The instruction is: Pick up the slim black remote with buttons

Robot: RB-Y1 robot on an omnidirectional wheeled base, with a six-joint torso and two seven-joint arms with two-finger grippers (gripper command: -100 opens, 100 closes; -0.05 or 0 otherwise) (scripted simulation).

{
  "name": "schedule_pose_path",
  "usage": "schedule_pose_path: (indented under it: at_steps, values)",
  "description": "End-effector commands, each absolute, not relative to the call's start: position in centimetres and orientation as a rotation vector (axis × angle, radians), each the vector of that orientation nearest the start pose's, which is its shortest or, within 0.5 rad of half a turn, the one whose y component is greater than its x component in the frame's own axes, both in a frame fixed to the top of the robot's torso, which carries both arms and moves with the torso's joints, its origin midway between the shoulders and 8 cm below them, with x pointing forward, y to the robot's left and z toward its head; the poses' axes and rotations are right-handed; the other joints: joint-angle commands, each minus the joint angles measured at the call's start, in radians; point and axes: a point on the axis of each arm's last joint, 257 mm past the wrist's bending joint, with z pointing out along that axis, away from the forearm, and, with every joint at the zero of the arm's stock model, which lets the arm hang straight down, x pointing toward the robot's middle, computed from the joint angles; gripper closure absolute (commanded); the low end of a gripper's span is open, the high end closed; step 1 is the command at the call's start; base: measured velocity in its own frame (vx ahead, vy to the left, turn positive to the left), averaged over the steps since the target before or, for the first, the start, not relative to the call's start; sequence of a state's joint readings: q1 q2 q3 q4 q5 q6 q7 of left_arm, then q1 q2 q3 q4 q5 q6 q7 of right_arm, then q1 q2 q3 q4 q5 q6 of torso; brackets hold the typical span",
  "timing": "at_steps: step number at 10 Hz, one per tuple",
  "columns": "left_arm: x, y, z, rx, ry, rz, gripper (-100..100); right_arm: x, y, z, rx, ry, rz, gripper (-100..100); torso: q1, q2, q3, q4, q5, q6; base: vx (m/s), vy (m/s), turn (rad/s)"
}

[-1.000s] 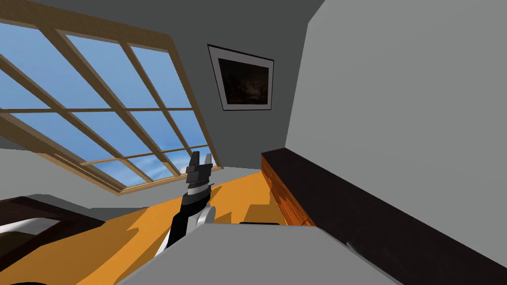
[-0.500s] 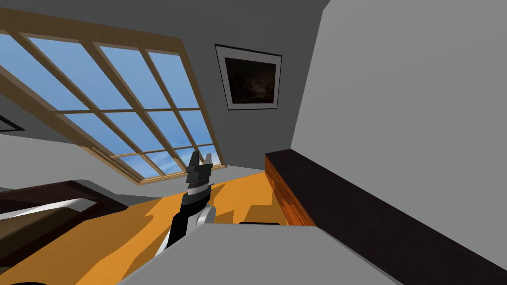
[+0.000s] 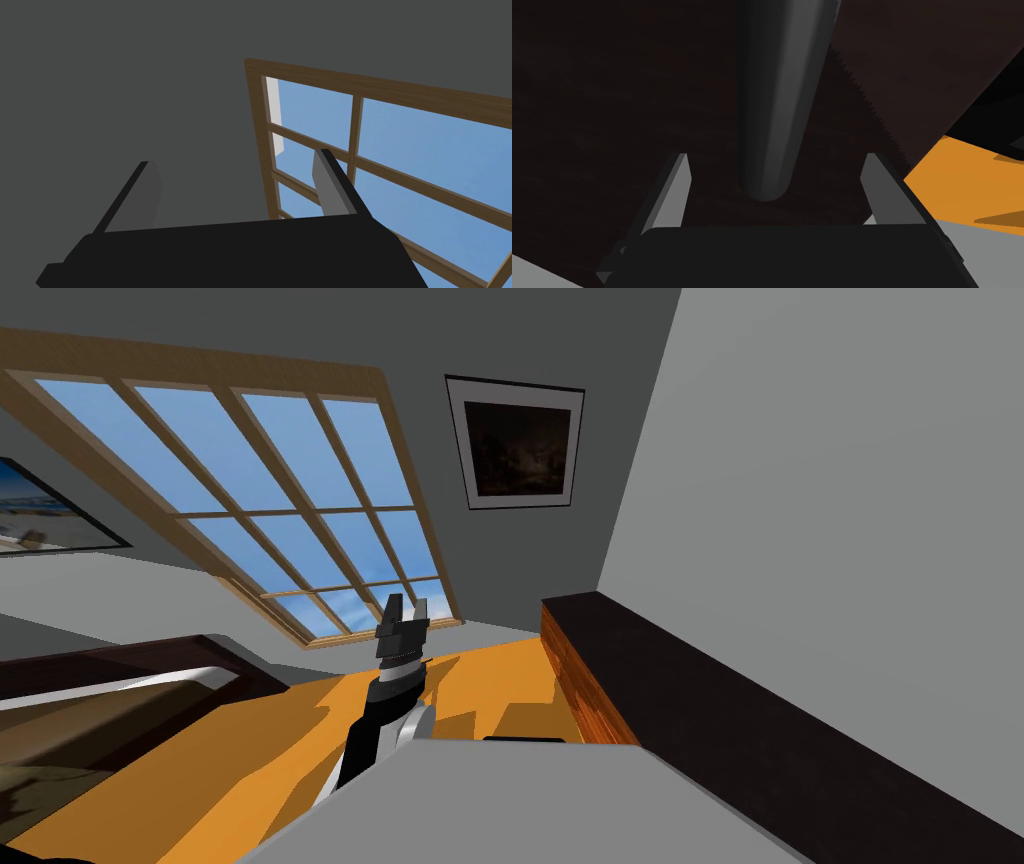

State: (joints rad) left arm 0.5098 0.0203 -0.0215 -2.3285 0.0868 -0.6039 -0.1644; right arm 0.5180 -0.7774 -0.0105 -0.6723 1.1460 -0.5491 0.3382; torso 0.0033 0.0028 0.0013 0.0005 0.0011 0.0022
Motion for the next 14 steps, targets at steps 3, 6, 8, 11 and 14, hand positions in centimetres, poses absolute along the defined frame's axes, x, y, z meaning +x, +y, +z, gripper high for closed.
schedule_pose_path:
  at_steps: [3, 6, 8, 11, 14]
  values:
    - [31.4, 27.8, 6.0, -0.534, 0.509, -1.248, 0, -0.8, -59.0, -56.0, -0.358, 2.854, -0.24, -100, -0.005, 0.001, 0.001, 0.0, -0.001, 0.0, -0.008, -0.071, 0.066]
    - [31.4, 27.8, 6.0, -0.534, 0.509, -1.248, 0, -0.7, -59.0, -56.0, -0.361, 2.852, -0.234, 100, -0.009, 0.001, 0.001, 0.0, -0.004, 0.0, 0.0, -0.015, 0.0]
    - [31.4, 27.8, 6.0, -0.534, 0.509, -1.248, 0, -0.7, -59.0, -56.0, -0.36, 2.851, -0.235, 100, -0.01, 0.001, 0.001, 0.0, -0.006, 0.0, 0.0, 0.0, 0.0]
    - [31.4, 27.8, 6.0, -0.534, 0.509, -1.248, 0, -0.7, -59.0, -56.0, -0.359, 2.852, -0.233, 0, -0.012, 0.001, 0.001, 0.0, -0.006, 0.0, 0.0, 0.0, 0.0]
    - [31.4, 27.8, 6.0, -0.534, 0.509, -1.248, 0, -0.8, -60.4, -54.7, -0.375, 2.848, -0.244, 100, -0.007, 0.001, 0.001, 0.0, -0.004, 0.0, 0.006, 0.055, -0.059]
